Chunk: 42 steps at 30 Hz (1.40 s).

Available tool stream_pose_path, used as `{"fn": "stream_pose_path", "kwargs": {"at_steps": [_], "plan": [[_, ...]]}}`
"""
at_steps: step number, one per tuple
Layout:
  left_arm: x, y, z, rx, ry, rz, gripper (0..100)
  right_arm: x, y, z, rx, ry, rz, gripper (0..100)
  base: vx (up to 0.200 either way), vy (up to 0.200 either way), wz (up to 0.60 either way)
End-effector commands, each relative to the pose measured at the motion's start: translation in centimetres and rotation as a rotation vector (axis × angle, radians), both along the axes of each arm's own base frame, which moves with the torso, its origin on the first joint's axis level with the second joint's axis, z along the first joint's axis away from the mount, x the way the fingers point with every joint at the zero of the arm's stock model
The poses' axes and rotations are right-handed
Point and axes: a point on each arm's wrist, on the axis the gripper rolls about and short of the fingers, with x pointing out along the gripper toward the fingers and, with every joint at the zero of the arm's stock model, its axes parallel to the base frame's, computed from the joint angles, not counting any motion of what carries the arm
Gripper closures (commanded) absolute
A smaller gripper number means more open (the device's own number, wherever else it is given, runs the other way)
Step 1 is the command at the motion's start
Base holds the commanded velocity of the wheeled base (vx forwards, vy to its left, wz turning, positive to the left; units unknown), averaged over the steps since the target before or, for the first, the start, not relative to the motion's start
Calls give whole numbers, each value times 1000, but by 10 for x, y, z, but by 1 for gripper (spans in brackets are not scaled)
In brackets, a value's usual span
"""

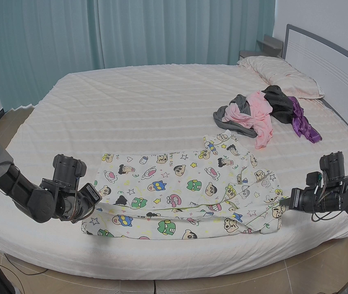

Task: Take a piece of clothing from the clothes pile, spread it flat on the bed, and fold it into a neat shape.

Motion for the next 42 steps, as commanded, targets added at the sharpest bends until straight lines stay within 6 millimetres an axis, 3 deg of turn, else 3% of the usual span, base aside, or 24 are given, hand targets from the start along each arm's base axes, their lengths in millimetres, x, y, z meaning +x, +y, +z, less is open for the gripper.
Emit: {"fn": "stream_pose_path", "kwargs": {"at_steps": [1, 12, 26, 27, 36, 38, 42], "plan": [[26, 0, -21, -14, 34, 38, 100, 30, 6, -11, 28, 22, -26, 100, 0, 0, 0], [57, 1, -27, -60, 2, 106, 100, 64, 15, -16, 54, 9, -93, 100, 0, 0, 0], [64, 2, -25, -62, 6, 114, 100, 86, 22, -25, 83, 7, -146, 100, 0, 0, 0], [64, 2, -25, -62, 6, 114, 0, 86, 22, -25, 83, 7, -146, 0, 0, 0, 0], [58, 19, -15, -66, -7, 158, 0, 78, 23, -7, 171, 7, -237, 0, 0, 0, 0], [49, 30, -4, -73, -20, 179, 0, 76, 23, 7, 245, -11, -325, 0, 0, 0, 0], [31, 33, 7, -99, -30, 163, 0, 68, 31, 10, 294, 5, -388, 0, 0, 0, 0]]}}
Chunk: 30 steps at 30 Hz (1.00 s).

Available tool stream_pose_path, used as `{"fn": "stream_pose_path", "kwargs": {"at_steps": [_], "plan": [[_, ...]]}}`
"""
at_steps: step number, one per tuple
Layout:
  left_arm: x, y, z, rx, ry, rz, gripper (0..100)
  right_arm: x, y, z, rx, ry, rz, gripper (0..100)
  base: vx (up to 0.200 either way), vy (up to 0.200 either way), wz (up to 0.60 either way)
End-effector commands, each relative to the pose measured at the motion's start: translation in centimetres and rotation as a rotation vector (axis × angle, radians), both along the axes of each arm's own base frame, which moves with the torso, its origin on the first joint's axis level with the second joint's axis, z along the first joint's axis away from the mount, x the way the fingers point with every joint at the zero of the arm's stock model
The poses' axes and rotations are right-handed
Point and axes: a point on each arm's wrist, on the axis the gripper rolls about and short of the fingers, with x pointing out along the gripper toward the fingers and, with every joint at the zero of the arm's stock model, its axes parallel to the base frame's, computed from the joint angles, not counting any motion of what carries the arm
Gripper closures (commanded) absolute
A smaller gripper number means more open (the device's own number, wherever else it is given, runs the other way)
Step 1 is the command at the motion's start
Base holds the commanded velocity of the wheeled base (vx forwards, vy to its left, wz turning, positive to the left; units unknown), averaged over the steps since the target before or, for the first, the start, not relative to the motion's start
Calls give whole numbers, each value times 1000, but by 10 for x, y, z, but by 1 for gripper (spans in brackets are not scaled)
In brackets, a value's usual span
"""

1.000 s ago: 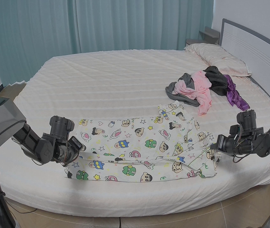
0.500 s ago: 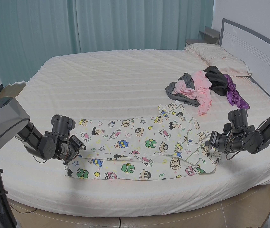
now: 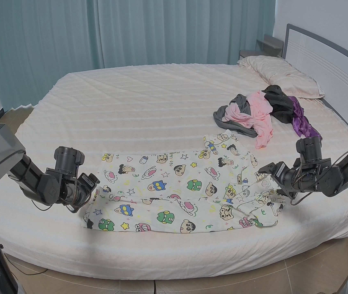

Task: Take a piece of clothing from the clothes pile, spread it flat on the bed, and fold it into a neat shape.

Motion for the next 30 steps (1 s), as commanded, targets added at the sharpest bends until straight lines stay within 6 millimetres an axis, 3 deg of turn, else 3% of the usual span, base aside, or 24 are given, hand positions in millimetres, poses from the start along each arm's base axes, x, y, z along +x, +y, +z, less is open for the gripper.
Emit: {"fn": "stream_pose_path", "kwargs": {"at_steps": [1, 8, 14, 26, 27, 30], "plan": [[-25, 9, 27, -35, -46, -8, 0, -14, 12, 12, 40, -11, -36, 0, 0, 0, 0], [-49, 7, 33, -70, -43, -15, 0, -20, 27, -4, 73, 59, -79, 0, 0, 0, 0], [-53, 8, 26, -92, -23, -15, 0, -15, 29, -21, 63, 102, -96, 0, 0, 0, 0], [-54, 7, 24, -110, -22, -32, 0, 2, 31, -27, 56, 79, -116, 0, 0, 0, 0], [-54, 7, 24, -111, -22, -33, 0, 2, 31, -27, 55, 79, -117, 100, 0, 0, 0], [-54, 7, 24, -110, -22, -32, 0, 1, 29, -28, 41, 88, -128, 100, 0, 0, 0]]}}
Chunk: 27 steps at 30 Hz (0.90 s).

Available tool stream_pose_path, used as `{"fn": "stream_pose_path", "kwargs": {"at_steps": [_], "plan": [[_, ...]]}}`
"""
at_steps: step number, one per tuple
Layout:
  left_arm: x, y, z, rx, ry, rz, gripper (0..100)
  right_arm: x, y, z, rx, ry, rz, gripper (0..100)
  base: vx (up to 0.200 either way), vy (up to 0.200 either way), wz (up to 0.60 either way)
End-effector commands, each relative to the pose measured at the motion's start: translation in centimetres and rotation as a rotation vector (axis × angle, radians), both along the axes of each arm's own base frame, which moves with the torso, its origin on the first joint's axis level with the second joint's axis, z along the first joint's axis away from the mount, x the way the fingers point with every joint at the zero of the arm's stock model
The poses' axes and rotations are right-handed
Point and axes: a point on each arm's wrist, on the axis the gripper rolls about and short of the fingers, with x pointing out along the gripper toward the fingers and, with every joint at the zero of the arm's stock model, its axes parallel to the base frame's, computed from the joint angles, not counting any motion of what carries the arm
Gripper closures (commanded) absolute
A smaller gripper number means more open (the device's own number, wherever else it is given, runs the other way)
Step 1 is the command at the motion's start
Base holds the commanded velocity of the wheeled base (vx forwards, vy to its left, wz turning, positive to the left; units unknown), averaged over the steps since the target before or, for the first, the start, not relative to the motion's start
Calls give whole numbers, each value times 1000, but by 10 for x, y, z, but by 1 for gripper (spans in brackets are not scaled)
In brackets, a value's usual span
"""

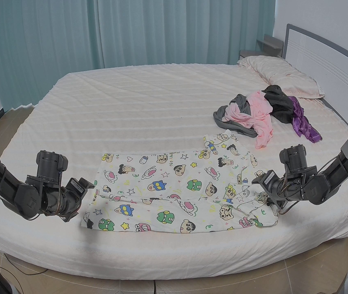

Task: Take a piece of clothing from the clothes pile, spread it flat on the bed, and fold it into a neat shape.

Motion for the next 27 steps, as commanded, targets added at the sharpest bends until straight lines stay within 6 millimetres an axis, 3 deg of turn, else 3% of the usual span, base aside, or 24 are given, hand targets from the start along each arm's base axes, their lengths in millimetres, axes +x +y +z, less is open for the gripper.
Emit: {"fn": "stream_pose_path", "kwargs": {"at_steps": [1, 9, 20, 27], "plan": [[0, 0, 1, 0, -2, 1, 0, -1, 0, -4, -18, 13, -12, 100, 0, 0, 0], [-1, 0, 1, -1, -3, 2, 0, -9, -2, 6, -47, -9, -26, 100, 0, 0, 0], [-2, 0, -2, -7, 13, -6, 0, -50, 5, 38, -63, -28, 40, 100, 0, 0, 0], [-5, 0, -3, -14, 19, -15, 0, -70, 11, 32, -128, 7, 46, 100, 0, 0, 0]]}}
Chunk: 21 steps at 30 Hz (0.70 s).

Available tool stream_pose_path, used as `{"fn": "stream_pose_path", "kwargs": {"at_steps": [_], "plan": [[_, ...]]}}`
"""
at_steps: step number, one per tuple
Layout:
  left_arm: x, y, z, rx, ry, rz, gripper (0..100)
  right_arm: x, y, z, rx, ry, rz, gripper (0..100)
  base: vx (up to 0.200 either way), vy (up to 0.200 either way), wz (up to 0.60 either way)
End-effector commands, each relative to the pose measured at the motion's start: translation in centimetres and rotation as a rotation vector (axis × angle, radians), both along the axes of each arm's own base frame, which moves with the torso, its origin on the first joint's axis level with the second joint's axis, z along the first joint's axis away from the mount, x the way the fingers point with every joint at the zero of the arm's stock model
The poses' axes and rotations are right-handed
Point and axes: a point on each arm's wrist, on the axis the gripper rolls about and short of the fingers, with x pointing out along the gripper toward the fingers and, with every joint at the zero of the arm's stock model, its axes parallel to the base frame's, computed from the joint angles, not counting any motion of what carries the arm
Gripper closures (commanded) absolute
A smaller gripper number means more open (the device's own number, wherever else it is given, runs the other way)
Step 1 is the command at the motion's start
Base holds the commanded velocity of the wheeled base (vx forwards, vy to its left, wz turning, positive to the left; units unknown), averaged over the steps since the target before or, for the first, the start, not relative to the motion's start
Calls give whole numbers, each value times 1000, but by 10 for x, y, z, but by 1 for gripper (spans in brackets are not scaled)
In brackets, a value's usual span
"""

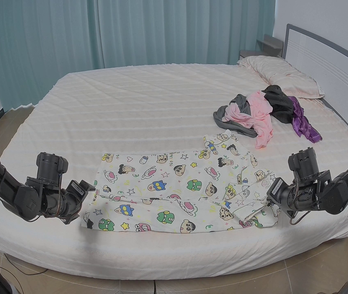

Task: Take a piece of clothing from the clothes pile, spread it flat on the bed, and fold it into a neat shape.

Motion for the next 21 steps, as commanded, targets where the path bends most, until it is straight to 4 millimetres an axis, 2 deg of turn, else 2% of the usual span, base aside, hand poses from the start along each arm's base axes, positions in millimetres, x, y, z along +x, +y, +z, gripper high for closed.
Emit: {"fn": "stream_pose_path", "kwargs": {"at_steps": [1, 11, 12, 16, 18, 21], "plan": [[-1, 0, 0, -1, 2, -1, 0, -15, 4, 2, -21, -5, 23, 100, 0, 0, 0], [-2, 0, 0, -1, 1, 0, 0, -34, 11, -7, -79, 23, 34, 100, 0, 0, 0], [-2, 0, 0, 0, 2, 0, 0, -36, 13, -8, -82, 28, 42, 0, 0, 0, 0], [-2, 0, 0, -1, 1, 0, 0, -44, 16, -10, -87, 35, 65, 0, 0, 0, 0], [-3, 0, -1, 1, 5, -2, 0, -59, 17, -9, -93, 41, 95, 0, 0, 0, 0], [-3, 0, -1, 1, 5, -2, 0, -67, 17, -6, -90, 34, 111, 0, 0, 0, 0]]}}
